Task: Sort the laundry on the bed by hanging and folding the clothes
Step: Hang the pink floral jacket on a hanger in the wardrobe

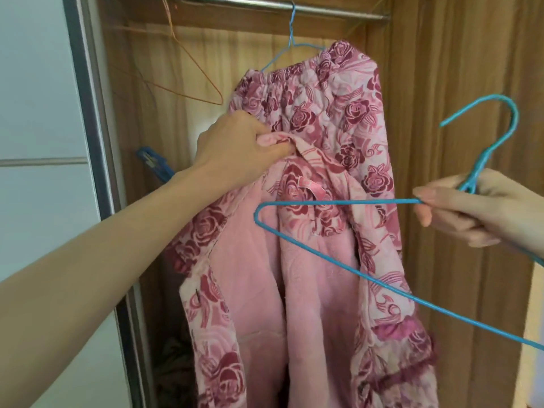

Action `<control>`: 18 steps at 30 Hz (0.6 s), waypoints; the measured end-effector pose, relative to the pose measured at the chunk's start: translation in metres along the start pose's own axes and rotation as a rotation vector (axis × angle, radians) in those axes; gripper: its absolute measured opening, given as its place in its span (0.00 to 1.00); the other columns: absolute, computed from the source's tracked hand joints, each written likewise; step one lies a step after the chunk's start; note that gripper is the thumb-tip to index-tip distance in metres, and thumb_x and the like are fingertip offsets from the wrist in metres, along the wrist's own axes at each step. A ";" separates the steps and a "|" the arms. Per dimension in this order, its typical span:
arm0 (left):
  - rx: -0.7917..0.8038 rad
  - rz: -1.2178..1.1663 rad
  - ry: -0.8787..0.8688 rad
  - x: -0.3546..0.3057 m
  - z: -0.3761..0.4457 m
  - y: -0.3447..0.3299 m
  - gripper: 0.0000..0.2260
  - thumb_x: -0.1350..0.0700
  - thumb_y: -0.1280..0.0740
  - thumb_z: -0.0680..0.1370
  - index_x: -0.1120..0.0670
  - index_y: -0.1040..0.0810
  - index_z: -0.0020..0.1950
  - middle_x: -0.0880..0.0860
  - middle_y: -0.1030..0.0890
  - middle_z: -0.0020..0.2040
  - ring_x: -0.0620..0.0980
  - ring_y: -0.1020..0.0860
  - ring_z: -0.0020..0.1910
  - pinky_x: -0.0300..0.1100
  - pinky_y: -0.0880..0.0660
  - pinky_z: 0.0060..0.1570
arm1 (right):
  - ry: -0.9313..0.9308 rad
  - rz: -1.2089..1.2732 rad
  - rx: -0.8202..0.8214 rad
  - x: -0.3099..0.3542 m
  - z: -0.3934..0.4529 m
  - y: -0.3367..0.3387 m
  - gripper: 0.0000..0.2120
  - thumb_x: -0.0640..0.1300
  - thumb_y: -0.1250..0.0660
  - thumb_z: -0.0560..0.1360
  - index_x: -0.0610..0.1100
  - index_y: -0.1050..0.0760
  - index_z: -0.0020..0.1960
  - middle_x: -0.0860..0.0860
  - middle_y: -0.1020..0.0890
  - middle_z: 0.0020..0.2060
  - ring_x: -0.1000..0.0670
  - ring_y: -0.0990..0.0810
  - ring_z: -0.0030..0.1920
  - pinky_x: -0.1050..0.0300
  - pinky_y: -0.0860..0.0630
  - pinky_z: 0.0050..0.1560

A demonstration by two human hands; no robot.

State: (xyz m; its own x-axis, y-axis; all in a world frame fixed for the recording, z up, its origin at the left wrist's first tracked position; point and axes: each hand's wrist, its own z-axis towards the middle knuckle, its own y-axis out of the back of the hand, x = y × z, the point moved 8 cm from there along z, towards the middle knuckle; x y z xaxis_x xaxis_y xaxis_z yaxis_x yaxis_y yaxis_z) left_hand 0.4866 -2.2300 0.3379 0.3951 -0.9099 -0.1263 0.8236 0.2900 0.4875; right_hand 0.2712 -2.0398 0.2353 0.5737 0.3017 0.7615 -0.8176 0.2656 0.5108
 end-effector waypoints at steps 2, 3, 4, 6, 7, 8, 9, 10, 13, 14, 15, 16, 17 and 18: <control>-0.016 0.070 -0.024 -0.003 -0.003 0.006 0.30 0.34 0.27 0.73 0.54 0.32 0.25 0.46 0.35 0.23 0.45 0.34 0.27 0.44 0.44 0.31 | 0.014 -0.068 -0.123 0.004 0.004 0.010 0.35 0.64 0.27 0.73 0.28 0.26 0.43 0.48 0.42 0.25 0.52 0.43 0.22 0.69 0.39 0.25; -0.023 0.103 -0.026 -0.004 -0.004 0.008 0.30 0.33 0.27 0.74 0.53 0.33 0.25 0.46 0.34 0.24 0.44 0.34 0.27 0.44 0.45 0.30 | 0.031 -0.097 -0.118 0.001 0.008 0.014 0.37 0.63 0.27 0.74 0.26 0.28 0.44 0.48 0.42 0.25 0.52 0.43 0.22 0.70 0.39 0.25; -0.026 0.127 -0.026 -0.006 -0.006 0.010 0.30 0.33 0.27 0.74 0.53 0.33 0.25 0.46 0.33 0.24 0.43 0.33 0.27 0.43 0.45 0.30 | 0.040 -0.110 -0.103 -0.007 0.010 0.016 0.38 0.61 0.27 0.75 0.23 0.30 0.45 0.48 0.42 0.25 0.52 0.44 0.22 0.70 0.40 0.24; -0.025 0.115 -0.024 -0.012 -0.008 0.009 0.30 0.34 0.27 0.74 0.53 0.33 0.25 0.47 0.33 0.24 0.43 0.34 0.27 0.44 0.45 0.30 | -0.005 -0.102 -0.107 -0.004 0.020 0.006 0.31 0.58 0.29 0.75 0.26 0.27 0.42 0.48 0.42 0.24 0.52 0.44 0.22 0.70 0.41 0.24; -0.019 0.103 -0.025 -0.016 -0.009 0.006 0.30 0.34 0.27 0.74 0.53 0.34 0.25 0.47 0.34 0.23 0.43 0.34 0.26 0.44 0.45 0.30 | 0.003 -0.119 -0.082 0.004 0.024 -0.007 0.25 0.57 0.31 0.75 0.32 0.22 0.39 0.49 0.42 0.24 0.52 0.44 0.22 0.70 0.42 0.24; -0.013 0.099 -0.035 -0.022 -0.010 0.004 0.30 0.35 0.26 0.74 0.54 0.33 0.25 0.47 0.34 0.23 0.43 0.34 0.26 0.44 0.45 0.30 | 0.028 -0.120 -0.043 0.007 0.030 -0.016 0.21 0.57 0.31 0.75 0.38 0.20 0.38 0.50 0.41 0.24 0.52 0.44 0.22 0.70 0.43 0.24; -0.007 0.099 -0.059 -0.029 -0.012 0.000 0.29 0.37 0.26 0.74 0.54 0.33 0.25 0.48 0.33 0.24 0.43 0.33 0.27 0.43 0.44 0.30 | 0.042 -0.116 -0.022 0.012 0.035 -0.025 0.20 0.56 0.31 0.76 0.39 0.19 0.38 0.51 0.41 0.24 0.52 0.45 0.22 0.69 0.43 0.24; 0.000 0.107 -0.089 -0.037 -0.014 -0.003 0.29 0.38 0.27 0.74 0.54 0.34 0.25 0.48 0.33 0.24 0.43 0.33 0.27 0.43 0.44 0.30 | 0.051 -0.103 -0.008 0.016 0.039 -0.033 0.20 0.55 0.32 0.77 0.38 0.20 0.38 0.51 0.41 0.23 0.52 0.45 0.21 0.68 0.44 0.23; 0.042 0.109 -0.166 -0.054 -0.019 -0.013 0.28 0.37 0.27 0.73 0.52 0.35 0.24 0.48 0.33 0.24 0.43 0.34 0.26 0.45 0.40 0.31 | 0.059 -0.048 0.018 0.021 0.045 -0.048 0.18 0.49 0.34 0.80 0.41 0.20 0.36 0.52 0.41 0.22 0.53 0.44 0.21 0.67 0.44 0.22; 0.049 0.112 -0.174 -0.058 -0.020 -0.015 0.28 0.37 0.27 0.72 0.53 0.34 0.25 0.48 0.33 0.24 0.43 0.34 0.27 0.45 0.39 0.32 | 0.044 -0.029 0.024 0.020 0.045 -0.054 0.17 0.49 0.34 0.81 0.42 0.19 0.36 0.51 0.41 0.22 0.53 0.44 0.21 0.67 0.44 0.21; 0.049 0.123 -0.173 -0.060 -0.021 -0.017 0.27 0.37 0.27 0.72 0.53 0.34 0.25 0.48 0.32 0.24 0.43 0.33 0.27 0.45 0.39 0.32 | 0.040 -0.020 0.022 0.018 0.046 -0.059 0.17 0.48 0.34 0.81 0.43 0.18 0.36 0.51 0.40 0.22 0.53 0.43 0.21 0.67 0.44 0.21; 0.048 0.138 -0.172 -0.061 -0.024 -0.019 0.27 0.37 0.27 0.72 0.53 0.33 0.26 0.48 0.32 0.25 0.47 0.31 0.28 0.45 0.39 0.32 | 0.046 -0.026 0.006 0.015 0.047 -0.062 0.18 0.48 0.34 0.81 0.45 0.18 0.35 0.51 0.39 0.22 0.53 0.43 0.21 0.66 0.44 0.22; 0.047 0.153 -0.169 -0.063 -0.027 -0.021 0.26 0.38 0.27 0.72 0.53 0.32 0.26 0.48 0.31 0.26 0.50 0.29 0.31 0.45 0.39 0.33 | 0.064 -0.047 -0.018 0.013 0.048 -0.067 0.20 0.47 0.35 0.82 0.47 0.18 0.33 0.52 0.38 0.21 0.53 0.42 0.21 0.64 0.43 0.22; 0.051 0.162 -0.166 -0.064 -0.030 -0.023 0.25 0.38 0.27 0.72 0.53 0.32 0.26 0.47 0.30 0.27 0.53 0.28 0.33 0.45 0.38 0.34 | 0.085 -0.066 -0.053 0.012 0.048 -0.070 0.21 0.46 0.36 0.84 0.48 0.18 0.33 0.52 0.36 0.21 0.54 0.40 0.21 0.63 0.43 0.22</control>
State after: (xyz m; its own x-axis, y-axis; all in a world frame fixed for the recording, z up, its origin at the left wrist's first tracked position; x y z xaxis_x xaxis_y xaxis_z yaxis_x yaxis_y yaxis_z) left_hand 0.4543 -2.1696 0.3089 0.4447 -0.8902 0.0986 0.7316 0.4246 0.5334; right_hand 0.3330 -2.0990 0.2283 0.6298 0.3583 0.6892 -0.7758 0.3349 0.5348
